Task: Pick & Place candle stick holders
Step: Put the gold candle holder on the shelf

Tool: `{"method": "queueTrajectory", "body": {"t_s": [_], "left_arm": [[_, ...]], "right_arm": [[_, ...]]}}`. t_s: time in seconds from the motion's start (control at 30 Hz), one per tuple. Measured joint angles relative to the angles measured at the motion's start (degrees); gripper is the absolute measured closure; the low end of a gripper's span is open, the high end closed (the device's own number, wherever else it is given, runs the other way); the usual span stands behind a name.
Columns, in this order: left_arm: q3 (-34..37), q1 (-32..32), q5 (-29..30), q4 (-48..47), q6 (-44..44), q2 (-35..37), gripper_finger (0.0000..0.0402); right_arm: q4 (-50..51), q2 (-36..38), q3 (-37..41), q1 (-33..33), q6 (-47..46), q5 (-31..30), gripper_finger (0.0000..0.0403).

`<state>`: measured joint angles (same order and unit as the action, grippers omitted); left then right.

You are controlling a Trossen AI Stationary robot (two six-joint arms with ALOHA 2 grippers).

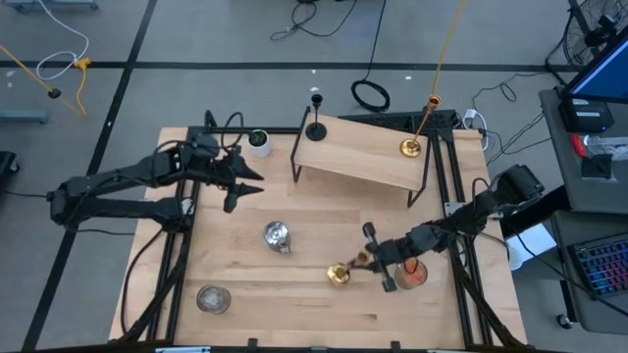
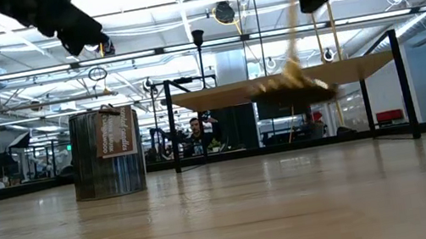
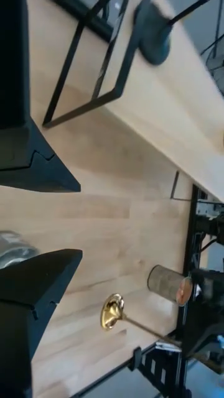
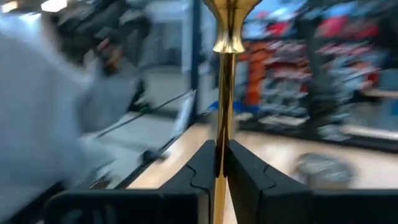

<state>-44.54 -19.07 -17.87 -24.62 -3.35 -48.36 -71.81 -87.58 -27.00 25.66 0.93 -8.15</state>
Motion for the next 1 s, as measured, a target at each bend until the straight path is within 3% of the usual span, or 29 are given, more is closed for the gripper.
{"method": "queueTrajectory", "body": {"t_s": [0.23,0.5,0.87,1.0], "left_arm": [[5.1,2.3,0.0,3.8,2.1,0.5,0.0236],[5.6,3.5,0.0,4.0,1.5,0.5,0.0236],[5.6,3.5,0.0,4.6,-1.2,0.4,0.0236],[5.6,3.5,0.0,6.5,-1.3,0.4,0.0236]], "right_arm": [[6.5,0.1,-7.9,-3.2,6.3,-16.4,0.0381],[18.4,4.0,-19.6,-5.6,14.3,-19.5,0.0387],[20.7,16.0,-21.2,-11.1,24.5,-39.8,0.0384],[21.4,16.6,-21.2,-17.5,23.6,-41.4,0.0387]]}}
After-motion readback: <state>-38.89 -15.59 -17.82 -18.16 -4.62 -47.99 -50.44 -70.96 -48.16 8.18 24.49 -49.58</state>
